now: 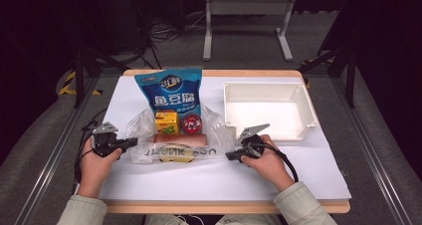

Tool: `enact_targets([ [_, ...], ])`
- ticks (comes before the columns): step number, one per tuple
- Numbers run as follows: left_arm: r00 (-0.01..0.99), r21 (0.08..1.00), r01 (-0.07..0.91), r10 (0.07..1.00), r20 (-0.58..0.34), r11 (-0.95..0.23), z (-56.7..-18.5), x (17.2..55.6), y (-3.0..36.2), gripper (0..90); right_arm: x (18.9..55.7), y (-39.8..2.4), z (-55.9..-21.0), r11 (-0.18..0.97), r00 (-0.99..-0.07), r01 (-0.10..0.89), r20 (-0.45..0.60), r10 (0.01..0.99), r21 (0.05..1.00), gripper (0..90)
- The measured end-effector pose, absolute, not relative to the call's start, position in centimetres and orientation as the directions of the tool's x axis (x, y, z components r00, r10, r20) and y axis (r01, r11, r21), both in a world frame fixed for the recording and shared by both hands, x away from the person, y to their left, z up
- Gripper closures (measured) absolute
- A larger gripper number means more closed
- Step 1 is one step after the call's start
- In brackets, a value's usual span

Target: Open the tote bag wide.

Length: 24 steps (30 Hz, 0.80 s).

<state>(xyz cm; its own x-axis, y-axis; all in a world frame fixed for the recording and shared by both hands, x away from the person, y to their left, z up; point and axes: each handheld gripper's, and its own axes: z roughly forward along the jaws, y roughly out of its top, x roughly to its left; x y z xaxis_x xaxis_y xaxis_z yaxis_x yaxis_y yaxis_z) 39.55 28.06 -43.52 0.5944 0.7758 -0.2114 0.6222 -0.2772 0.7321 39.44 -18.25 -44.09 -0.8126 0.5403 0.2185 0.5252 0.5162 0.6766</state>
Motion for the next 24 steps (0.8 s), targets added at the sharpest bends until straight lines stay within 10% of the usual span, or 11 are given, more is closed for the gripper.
enact_targets([
  [24, 0.608, 0.705, 0.633, 0.768, -0.2, -0.318, -45.2, 38.8, 28.4, 87.5, 39.7, -18.3, -43.9, 0.556, -0.814, 0.522, 0.183, 0.551, 0.647, 90.0],
])
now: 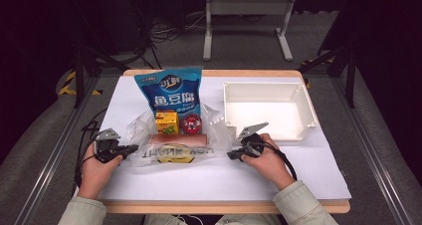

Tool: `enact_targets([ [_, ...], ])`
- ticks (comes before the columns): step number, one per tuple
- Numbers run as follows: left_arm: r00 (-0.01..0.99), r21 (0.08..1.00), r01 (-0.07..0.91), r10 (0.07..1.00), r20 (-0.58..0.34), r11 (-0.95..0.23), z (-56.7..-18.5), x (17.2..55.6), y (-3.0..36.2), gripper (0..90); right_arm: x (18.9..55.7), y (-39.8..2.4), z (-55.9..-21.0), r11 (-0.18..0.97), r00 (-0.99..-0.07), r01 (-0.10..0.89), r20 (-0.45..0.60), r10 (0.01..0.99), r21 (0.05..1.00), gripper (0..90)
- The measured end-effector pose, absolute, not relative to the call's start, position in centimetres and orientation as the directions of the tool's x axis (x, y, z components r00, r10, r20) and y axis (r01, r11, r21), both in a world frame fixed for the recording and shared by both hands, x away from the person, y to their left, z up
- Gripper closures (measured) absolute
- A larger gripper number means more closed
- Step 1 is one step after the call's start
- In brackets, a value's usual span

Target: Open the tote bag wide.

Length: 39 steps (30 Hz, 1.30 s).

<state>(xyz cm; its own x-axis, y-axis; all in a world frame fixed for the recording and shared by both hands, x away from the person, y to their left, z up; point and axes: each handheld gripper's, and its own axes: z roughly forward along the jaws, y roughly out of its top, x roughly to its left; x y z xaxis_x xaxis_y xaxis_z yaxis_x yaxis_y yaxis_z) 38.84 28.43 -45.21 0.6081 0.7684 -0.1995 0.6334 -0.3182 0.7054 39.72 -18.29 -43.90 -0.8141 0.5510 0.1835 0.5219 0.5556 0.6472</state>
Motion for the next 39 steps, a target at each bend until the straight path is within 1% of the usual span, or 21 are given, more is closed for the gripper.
enact_targets([
  [4, 0.612, 0.724, 0.619, 0.765, -0.2, -0.305, -44.8, 38.6, 28.8, 87.0, 39.2, -18.7, -43.4, 0.566, -0.829, 0.503, 0.177, 0.531, 0.654, 88.8],
  [6, 0.614, 0.736, 0.611, 0.761, -0.209, -0.291, -44.6, 38.4, 28.8, 86.0, 39.0, -19.0, -42.7, 0.543, -0.83, 0.497, 0.189, 0.525, 0.677, 81.6],
  [9, 0.615, 0.749, 0.604, 0.758, -0.219, -0.274, -44.3, 38.3, 28.9, 84.2, 38.5, -19.3, -41.2, 0.51, -0.837, 0.477, 0.192, 0.513, 0.716, 66.0],
  [11, 0.615, 0.755, 0.603, 0.752, -0.236, -0.256, -44.1, 38.1, 28.9, 80.6, 38.2, -19.4, -40.0, 0.484, -0.844, 0.447, 0.176, 0.506, 0.752, 45.6],
  [12, 0.615, 0.755, 0.603, 0.752, -0.236, -0.256, -44.1, 38.1, 28.9, 78.7, 38.0, -19.4, -39.5, 0.477, -0.85, 0.425, 0.157, 0.503, 0.769, 39.4],
  [14, 0.61, 0.766, 0.594, 0.758, -0.232, -0.245, -43.7, 37.8, 29.0, 73.8, 37.7, -19.5, -38.4, 0.448, -0.855, 0.384, 0.128, 0.503, 0.807, 32.3],
  [15, 0.61, 0.766, 0.594, 0.758, -0.232, -0.245, -43.7, 37.8, 29.0, 69.3, 37.7, -19.5, -38.4, 0.448, -0.855, 0.384, 0.128, 0.503, 0.807, 32.3],
  [16, 0.608, 0.773, 0.588, 0.761, -0.226, -0.24, -43.5, 37.7, 29.1, 69.3, 37.6, -19.5, -37.7, 0.422, -0.853, 0.368, 0.121, 0.507, 0.829, 30.0],
  [18, 0.603, 0.781, 0.58, 0.766, -0.223, -0.23, -43.1, 37.4, 29.2, 58.4, 37.5, -19.5, -36.9, 0.393, -0.853, 0.337, 0.101, 0.512, 0.855, 28.2],
  [19, 0.607, 0.788, 0.572, 0.764, -0.219, -0.228, -42.8, 37.2, 29.3, 47.6, 37.5, -19.3, -36.3, 0.371, -0.849, 0.313, 0.082, 0.522, 0.875, 28.0],
  [20, 0.607, 0.788, 0.572, 0.764, -0.219, -0.228, -42.8, 37.2, 29.3, 43.0, 37.5, -19.3, -36.3, 0.371, -0.849, 0.313, 0.082, 0.522, 0.875, 28.0],
  [22, 0.607, 0.801, 0.557, 0.766, -0.212, -0.22, -42.3, 36.9, 29.4, 39.1, 37.5, -19.2, -36.2, 0.36, -0.847, 0.305, 0.079, 0.525, 0.882, 28.0],
  [23, 0.614, 0.817, 0.535, 0.763, -0.202, -0.214, -41.7, 36.3, 29.4, 36.0, 37.8, -18.7, -35.4, 0.306, -0.843, 0.277, 0.078, 0.532, 0.911, 28.4],
  [24, 0.615, 0.822, 0.529, 0.763, -0.199, -0.212, -41.4, 36.1, 29.4, 34.2, 37.9, -18.6, -35.2, 0.296, -0.843, 0.267, 0.074, 0.533, 0.917, 30.1],
  [27, 0.625, 0.835, 0.508, 0.757, -0.189, -0.211, -40.7, 35.5, 29.3, 33.8, 38.2, -18.2, -34.7, 0.292, -0.844, 0.243, 0.053, 0.533, 0.925, 35.1],
  [31, 0.645, 0.855, 0.469, 0.747, -0.161, -0.221, -39.2, 34.0, 28.7, 32.5, 38.7, -17.3, -34.7, 0.292, -0.852, 0.234, 0.05, 0.522, 0.927, 52.5],
  [32, 0.649, 0.858, 0.462, 0.745, -0.154, -0.224, -39.0, 33.9, 28.7, 32.3, 38.8, -17.1, -34.9, 0.303, -0.855, 0.236, 0.049, 0.516, 0.923, 61.9],
  [34, 0.655, 0.862, 0.451, 0.742, -0.144, -0.231, -38.4, 33.4, 28.3, 31.8, 38.7, -16.7, -35.2, 0.319, -0.862, 0.24, 0.05, 0.505, 0.917, 74.9],
  [35, 0.655, 0.862, 0.451, 0.742, -0.144, -0.231, -38.4, 33.4, 28.3, 31.4, 38.7, -16.7, -35.2, 0.319, -0.862, 0.24, 0.05, 0.505, 0.917, 74.9],
  [37, 0.661, 0.859, 0.442, 0.742, -0.116, -0.259, -38.1, 33.1, 27.8, 31.1, 38.8, -16.4, -35.6, 0.336, -0.866, 0.247, 0.051, 0.498, 0.909, 84.9],
  [39, 0.67, 0.856, 0.44, 0.734, -0.111, -0.272, -38.2, 33.1, 27.5, 31.0, 38.7, -16.3, -36.2, 0.349, -0.869, 0.261, 0.062, 0.49, 0.9, 88.6],
])
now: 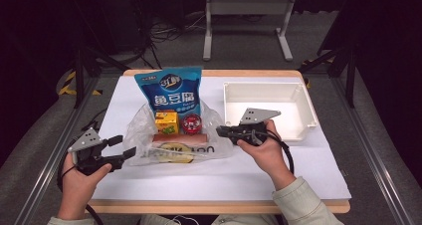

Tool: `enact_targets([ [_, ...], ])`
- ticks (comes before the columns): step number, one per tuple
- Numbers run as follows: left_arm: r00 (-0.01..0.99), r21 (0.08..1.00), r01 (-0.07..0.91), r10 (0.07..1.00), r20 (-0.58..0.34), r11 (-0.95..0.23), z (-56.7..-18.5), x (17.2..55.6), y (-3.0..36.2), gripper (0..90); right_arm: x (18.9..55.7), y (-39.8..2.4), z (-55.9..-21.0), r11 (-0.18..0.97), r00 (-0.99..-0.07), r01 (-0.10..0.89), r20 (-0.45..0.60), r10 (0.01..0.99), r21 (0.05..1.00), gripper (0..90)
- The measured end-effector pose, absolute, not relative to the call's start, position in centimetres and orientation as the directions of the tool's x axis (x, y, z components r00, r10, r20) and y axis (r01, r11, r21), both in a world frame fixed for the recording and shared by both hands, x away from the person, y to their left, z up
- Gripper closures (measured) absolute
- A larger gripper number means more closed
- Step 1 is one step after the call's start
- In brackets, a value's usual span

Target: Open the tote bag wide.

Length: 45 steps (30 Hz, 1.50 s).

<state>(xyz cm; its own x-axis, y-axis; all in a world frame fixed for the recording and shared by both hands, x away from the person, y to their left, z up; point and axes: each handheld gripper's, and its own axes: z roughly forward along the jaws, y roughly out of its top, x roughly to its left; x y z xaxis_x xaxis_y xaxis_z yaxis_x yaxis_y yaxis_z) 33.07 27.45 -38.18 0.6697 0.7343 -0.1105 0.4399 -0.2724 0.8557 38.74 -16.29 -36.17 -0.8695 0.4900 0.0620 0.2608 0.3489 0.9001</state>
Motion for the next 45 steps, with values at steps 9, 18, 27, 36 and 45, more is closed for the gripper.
enact_targets([
  [9, 0.686, 0.833, 0.477, 0.711, -0.153, -0.281, -40.5, 34.4, 27.4, 32.3, 39.0, -16.0, -38.7, 0.405, -0.873, 0.316, 0.096, 0.478, 0.858, 90.0],
  [18, 0.688, 0.797, 0.517, 0.705, -0.171, -0.311, -42.3, 35.5, 27.4, 33.5, 39.2, -15.5, -40.9, 0.461, -0.87, 0.353, 0.104, 0.482, 0.814, 90.0],
  [27, 0.696, 0.767, 0.547, 0.692, -0.192, -0.337, -43.5, 35.9, 27.3, 41.9, 39.3, -14.9, -42.2, 0.504, -0.872, 0.355, 0.085, 0.482, 0.787, 80.4],
  [36, 0.703, 0.723, 0.583, 0.676, -0.222, -0.369, -44.8, 36.0, 26.8, 60.1, 39.7, -14.0, -43.2, 0.522, -0.87, 0.382, 0.107, 0.481, 0.763, 56.4],
  [45, 0.707, 0.703, 0.599, 0.667, -0.237, -0.385, -45.2, 36.2, 26.6, 82.8, 39.9, -13.6, -43.7, 0.572, -0.888, 0.38, 0.113, 0.447, 0.727, 86.2],
])
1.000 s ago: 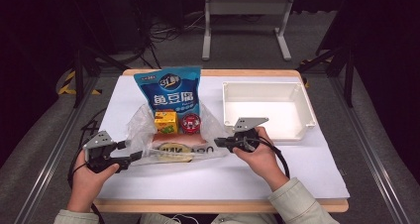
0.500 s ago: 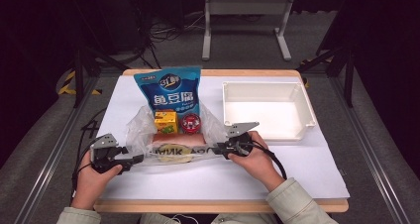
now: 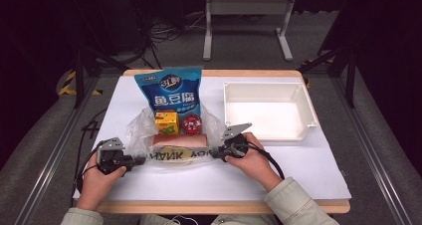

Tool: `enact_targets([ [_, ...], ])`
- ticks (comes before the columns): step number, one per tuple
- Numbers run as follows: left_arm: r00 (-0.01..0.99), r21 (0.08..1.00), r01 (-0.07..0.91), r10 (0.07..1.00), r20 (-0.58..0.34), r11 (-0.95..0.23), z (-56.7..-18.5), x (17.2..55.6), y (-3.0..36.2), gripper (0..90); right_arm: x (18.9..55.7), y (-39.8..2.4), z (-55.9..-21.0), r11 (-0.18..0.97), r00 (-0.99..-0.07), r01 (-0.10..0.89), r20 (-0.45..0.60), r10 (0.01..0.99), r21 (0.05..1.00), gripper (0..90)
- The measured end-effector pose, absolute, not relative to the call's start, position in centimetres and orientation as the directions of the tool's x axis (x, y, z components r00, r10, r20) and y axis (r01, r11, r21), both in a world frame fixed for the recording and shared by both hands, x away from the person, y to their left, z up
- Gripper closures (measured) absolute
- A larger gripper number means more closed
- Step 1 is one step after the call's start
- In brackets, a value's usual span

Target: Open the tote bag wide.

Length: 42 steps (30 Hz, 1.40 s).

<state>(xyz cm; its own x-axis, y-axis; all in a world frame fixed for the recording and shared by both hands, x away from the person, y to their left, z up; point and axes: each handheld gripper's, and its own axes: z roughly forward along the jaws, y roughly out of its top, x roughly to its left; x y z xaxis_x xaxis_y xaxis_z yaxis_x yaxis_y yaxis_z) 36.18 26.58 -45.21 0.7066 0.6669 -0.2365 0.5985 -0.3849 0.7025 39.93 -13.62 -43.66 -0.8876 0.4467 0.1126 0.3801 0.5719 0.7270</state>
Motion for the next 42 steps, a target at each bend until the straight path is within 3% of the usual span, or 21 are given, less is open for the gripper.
enact_targets([
  [12, 0.699, 0.685, 0.62, 0.666, -0.261, -0.382, -45.5, 36.4, 26.7, 81.5, 39.9, -14.8, -43.7, 0.63, -0.883, 0.401, 0.096, 0.46, 0.665, 89.9],
  [15, 0.694, 0.684, 0.625, 0.668, -0.268, -0.376, -45.1, 36.2, 26.8, 72.0, 39.9, -14.9, -43.8, 0.628, -0.879, 0.405, 0.095, 0.467, 0.664, 89.9],
  [21, 0.686, 0.731, 0.593, 0.686, -0.24, -0.338, -43.0, 35.5, 27.4, 40.9, 39.9, -14.9, -43.8, 0.625, -0.879, 0.406, 0.096, 0.468, 0.667, 89.8],
  [25, 0.693, 0.766, 0.553, 0.691, -0.205, -0.327, -41.2, 34.9, 27.5, 31.2, 39.9, -14.9, -43.7, 0.619, -0.877, 0.409, 0.101, 0.471, 0.67, 89.8],
  [36, 0.752, 0.824, 0.44, 0.649, -0.119, -0.358, -37.4, 33.6, 25.3, 35.1, 39.6, -14.9, -43.4, 0.607, -0.876, 0.405, 0.099, 0.472, 0.684, 89.6],
  [40, 0.782, 0.839, 0.409, 0.612, -0.12, -0.358, -37.0, 33.7, 24.5, 48.5, 39.3, -14.9, -43.3, 0.598, -0.875, 0.403, 0.099, 0.475, 0.693, 89.5],
  [42, 0.787, 0.841, 0.408, 0.604, -0.126, -0.356, -37.0, 33.9, 24.3, 50.7, 39.3, -15.0, -43.2, 0.593, -0.875, 0.4, 0.098, 0.475, 0.699, 89.5],
])
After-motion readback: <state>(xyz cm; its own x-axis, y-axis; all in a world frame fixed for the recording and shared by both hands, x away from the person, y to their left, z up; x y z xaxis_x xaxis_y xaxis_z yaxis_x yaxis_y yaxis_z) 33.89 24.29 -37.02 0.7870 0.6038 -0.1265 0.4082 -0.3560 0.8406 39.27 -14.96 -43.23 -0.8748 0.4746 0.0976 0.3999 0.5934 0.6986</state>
